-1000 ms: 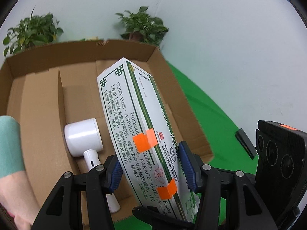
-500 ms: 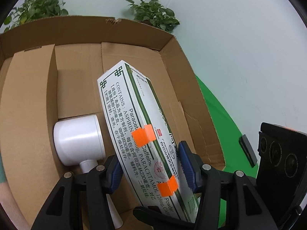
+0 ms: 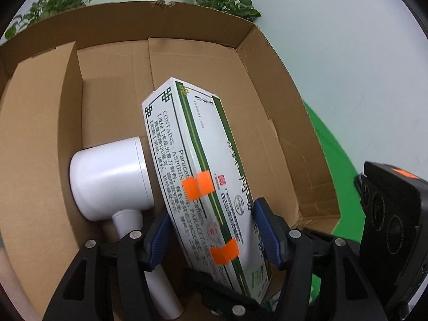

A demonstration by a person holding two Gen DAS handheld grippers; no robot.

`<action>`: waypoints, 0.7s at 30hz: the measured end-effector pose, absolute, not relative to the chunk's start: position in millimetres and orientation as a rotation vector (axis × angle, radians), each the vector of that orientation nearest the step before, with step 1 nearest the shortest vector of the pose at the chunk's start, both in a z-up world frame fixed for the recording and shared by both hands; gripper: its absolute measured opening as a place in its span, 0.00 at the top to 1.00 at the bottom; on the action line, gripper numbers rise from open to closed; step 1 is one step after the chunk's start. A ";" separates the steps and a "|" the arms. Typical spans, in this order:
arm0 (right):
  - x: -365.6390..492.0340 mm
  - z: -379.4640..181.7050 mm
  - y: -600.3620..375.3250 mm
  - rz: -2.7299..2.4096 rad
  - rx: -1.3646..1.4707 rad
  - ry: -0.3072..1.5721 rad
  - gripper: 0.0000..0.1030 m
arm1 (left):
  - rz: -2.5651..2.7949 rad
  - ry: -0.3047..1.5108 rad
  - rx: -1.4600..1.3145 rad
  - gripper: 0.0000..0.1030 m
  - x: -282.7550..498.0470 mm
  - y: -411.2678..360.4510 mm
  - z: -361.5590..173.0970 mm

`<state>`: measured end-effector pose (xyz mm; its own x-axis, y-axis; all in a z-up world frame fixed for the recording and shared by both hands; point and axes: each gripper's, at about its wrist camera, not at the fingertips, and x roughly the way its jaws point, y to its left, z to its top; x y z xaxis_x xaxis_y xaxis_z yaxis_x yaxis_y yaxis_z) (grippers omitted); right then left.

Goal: Organize objects
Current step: 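Lower the medicine box beside the hair dryer and open the left gripper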

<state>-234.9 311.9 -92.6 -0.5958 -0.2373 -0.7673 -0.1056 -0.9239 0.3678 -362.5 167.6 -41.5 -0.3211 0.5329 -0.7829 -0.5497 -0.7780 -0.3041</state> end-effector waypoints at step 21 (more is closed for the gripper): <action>-235.2 -107.5 286.6 -2.696 1.582 -0.370 0.36 | 2.309 -0.049 -1.137 0.42 -331.4 101.6 -15.1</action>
<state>-235.2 286.6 -107.5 -0.4948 -0.1128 -0.8617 -0.1234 -0.9724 0.1982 -331.4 101.6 -15.1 -0.4838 0.4975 -0.7200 -0.4664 -0.8427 -0.2689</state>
